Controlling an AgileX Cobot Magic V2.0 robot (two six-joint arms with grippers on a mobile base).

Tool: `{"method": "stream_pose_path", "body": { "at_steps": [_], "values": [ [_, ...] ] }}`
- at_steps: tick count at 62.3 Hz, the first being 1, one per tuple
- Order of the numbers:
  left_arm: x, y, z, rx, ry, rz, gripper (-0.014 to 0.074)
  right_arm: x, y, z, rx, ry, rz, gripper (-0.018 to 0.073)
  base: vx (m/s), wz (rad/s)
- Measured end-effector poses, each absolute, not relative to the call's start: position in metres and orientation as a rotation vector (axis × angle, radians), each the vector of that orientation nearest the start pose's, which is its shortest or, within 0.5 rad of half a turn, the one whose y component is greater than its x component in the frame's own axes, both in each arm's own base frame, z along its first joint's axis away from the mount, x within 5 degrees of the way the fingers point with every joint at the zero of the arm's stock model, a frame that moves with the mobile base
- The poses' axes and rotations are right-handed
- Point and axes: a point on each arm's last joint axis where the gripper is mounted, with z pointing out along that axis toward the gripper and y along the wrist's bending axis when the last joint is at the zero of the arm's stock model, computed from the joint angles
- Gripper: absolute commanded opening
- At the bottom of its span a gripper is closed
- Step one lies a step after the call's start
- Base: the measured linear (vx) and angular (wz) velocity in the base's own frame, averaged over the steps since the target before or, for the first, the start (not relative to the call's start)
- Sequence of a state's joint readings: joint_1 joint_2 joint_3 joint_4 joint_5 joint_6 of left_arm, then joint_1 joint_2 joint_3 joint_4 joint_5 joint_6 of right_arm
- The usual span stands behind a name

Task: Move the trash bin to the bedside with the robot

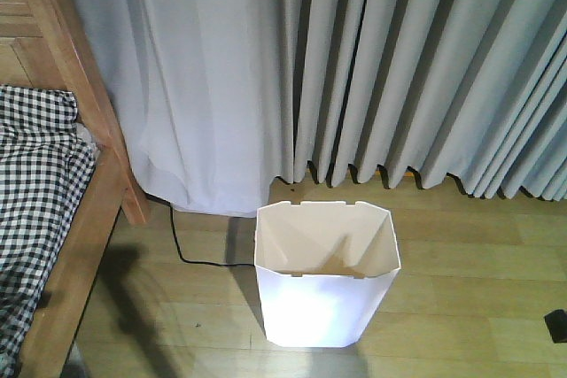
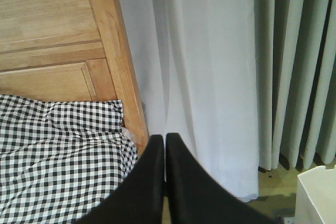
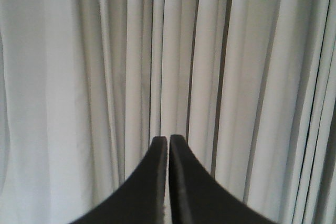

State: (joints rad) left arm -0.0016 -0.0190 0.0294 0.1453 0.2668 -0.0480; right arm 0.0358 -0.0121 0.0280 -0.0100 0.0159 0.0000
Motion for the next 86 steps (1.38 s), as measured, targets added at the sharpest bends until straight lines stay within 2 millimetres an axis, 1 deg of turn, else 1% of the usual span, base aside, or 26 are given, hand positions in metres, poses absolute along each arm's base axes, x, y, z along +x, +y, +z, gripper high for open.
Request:
{"method": "stream_pose_path", "body": {
  "at_steps": [16, 86],
  "values": [
    [0.0546, 0.0034, 0.1804, 0.055, 1.758, 0.099, -0.0006, 0.0566, 0.0020, 0.2004, -0.030, 1.543, 0.025, -0.0011, 0.00, 0.00],
    [0.0546, 0.0034, 0.1804, 0.055, 1.758, 0.099, -0.0006, 0.0566, 0.0020, 0.2003, -0.030, 1.544, 0.025, -0.0011, 0.00, 0.00]
  ]
}}
